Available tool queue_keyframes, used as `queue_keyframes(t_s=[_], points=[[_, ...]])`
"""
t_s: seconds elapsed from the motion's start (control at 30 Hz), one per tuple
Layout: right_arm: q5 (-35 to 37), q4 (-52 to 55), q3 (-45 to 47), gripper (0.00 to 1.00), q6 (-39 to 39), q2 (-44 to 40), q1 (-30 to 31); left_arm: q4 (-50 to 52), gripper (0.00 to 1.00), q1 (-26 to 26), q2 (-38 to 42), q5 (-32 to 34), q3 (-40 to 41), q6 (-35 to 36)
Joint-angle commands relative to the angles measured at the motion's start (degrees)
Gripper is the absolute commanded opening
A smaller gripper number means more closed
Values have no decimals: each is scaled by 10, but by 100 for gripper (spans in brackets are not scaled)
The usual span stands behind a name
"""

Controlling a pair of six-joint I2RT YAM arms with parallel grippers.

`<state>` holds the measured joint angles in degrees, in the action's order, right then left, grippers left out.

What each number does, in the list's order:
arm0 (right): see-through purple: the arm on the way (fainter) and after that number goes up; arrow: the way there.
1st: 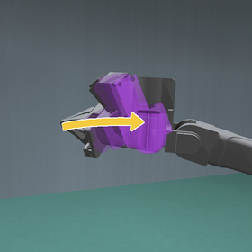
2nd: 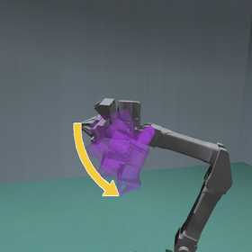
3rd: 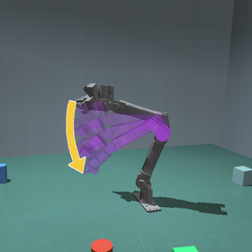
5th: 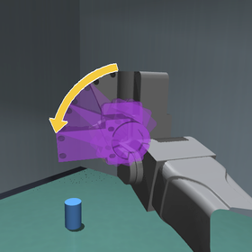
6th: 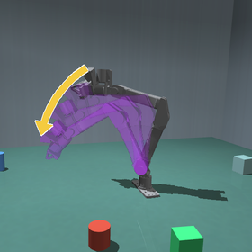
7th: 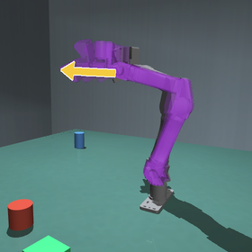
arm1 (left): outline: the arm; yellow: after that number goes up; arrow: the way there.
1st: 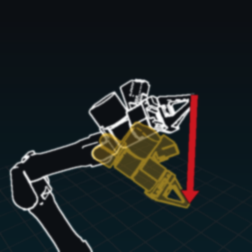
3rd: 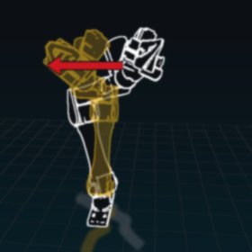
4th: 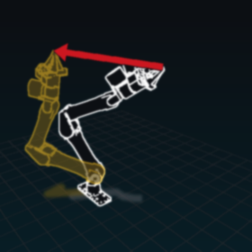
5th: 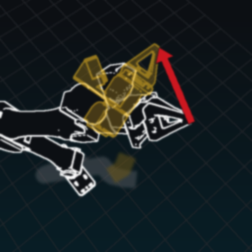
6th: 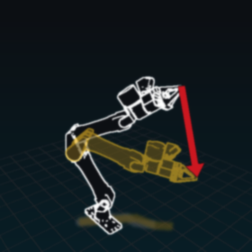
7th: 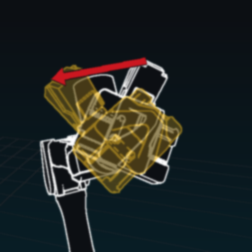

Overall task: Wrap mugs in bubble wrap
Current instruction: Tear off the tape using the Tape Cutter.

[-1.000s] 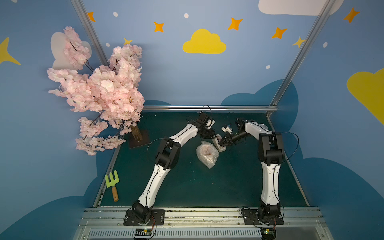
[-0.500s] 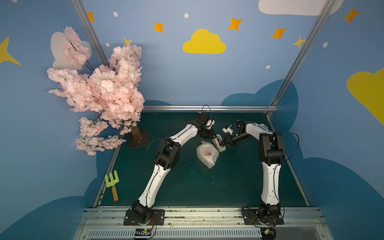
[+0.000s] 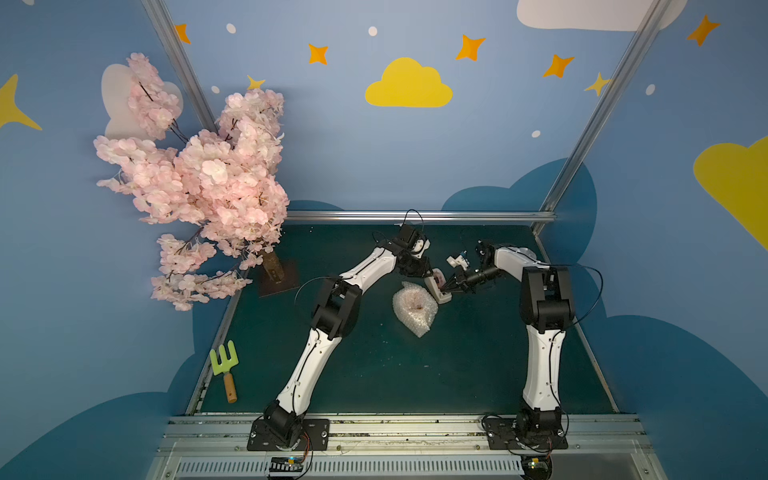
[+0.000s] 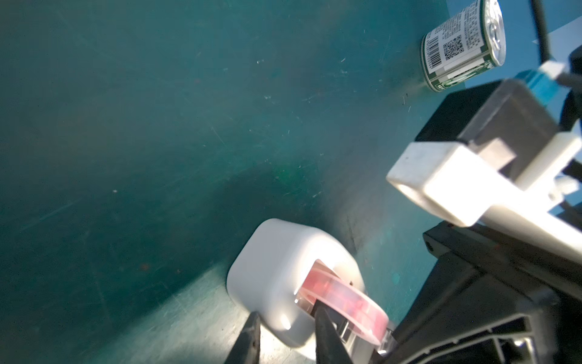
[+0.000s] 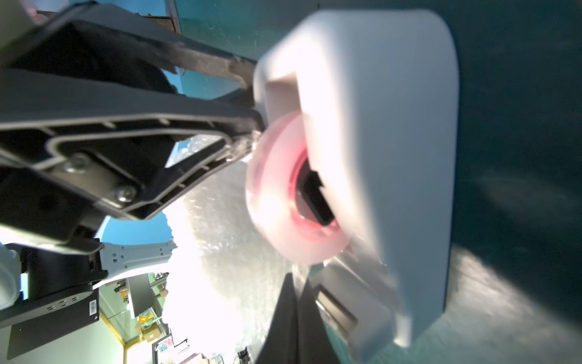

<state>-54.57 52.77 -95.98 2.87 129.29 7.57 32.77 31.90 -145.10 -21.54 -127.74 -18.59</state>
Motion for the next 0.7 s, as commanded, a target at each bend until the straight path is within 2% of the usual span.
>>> queue_keyframes(t_s=[0.0,0.67], points=[[-11,34,11,0,9,-33,-4,47,30,3,-35,26,6,11],[2,58,93,0,12,-79,-11,49,29,4,-34,30,7,14]])
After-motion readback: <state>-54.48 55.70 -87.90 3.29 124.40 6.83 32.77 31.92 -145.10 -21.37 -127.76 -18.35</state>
